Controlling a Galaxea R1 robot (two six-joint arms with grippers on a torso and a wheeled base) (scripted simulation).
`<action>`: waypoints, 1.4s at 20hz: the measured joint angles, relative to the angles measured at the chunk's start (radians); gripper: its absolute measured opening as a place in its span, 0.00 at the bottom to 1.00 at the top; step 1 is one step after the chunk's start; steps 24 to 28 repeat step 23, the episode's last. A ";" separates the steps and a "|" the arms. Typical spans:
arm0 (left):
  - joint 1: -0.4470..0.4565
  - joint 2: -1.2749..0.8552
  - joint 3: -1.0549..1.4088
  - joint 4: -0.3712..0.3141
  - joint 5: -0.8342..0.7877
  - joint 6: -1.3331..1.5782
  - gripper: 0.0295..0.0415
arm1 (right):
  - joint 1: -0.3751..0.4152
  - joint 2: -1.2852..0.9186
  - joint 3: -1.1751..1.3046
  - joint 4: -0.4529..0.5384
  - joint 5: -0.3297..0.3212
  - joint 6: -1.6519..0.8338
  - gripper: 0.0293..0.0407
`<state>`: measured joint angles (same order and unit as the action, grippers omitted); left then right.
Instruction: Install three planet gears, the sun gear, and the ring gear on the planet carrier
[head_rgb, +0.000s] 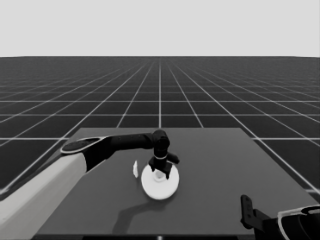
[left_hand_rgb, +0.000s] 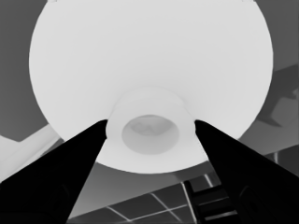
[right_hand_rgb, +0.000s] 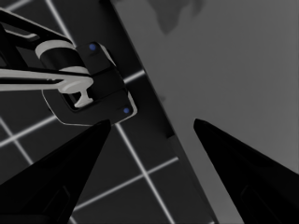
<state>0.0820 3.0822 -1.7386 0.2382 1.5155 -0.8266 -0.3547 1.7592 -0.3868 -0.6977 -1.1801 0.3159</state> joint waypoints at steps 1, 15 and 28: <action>0.000 0.000 0.000 0.000 0.000 0.001 0.74 | 0.000 0.000 0.000 0.000 0.000 0.000 0.81; -0.321 -0.018 0.081 -0.299 0.063 -0.565 0.75 | 0.000 0.000 0.000 0.000 0.000 0.000 0.81; -0.400 -0.331 0.199 -0.371 0.101 -0.382 0.75 | 0.000 0.000 0.000 0.000 0.000 0.000 0.81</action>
